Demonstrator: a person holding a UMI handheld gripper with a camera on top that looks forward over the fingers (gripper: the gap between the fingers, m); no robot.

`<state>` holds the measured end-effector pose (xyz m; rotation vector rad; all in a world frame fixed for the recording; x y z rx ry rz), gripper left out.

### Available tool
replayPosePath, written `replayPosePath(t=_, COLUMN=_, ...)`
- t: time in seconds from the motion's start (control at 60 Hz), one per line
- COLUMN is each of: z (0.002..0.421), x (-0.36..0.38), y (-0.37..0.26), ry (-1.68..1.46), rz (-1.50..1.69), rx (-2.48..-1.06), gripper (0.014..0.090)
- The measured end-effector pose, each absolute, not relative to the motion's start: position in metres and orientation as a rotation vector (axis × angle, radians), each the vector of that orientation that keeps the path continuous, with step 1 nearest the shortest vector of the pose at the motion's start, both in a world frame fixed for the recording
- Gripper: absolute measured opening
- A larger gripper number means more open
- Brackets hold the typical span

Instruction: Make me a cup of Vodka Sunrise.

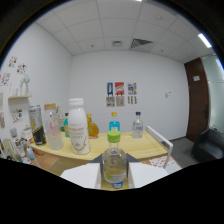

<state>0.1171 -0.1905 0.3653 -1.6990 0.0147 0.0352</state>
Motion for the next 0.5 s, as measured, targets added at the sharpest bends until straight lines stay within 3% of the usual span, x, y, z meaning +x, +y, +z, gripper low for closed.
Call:
replayPosePath(t=0.317, z=0.221, x=0.111, y=-0.222, ry=-0.032, rz=-0.008, rx=-1.914, gripper=0.0357)
replayPosePath(t=0.5, z=0.177, x=0.116, y=-0.218, ry=-0.278, rz=-0.244, rx=-1.976, gripper=0.0357)
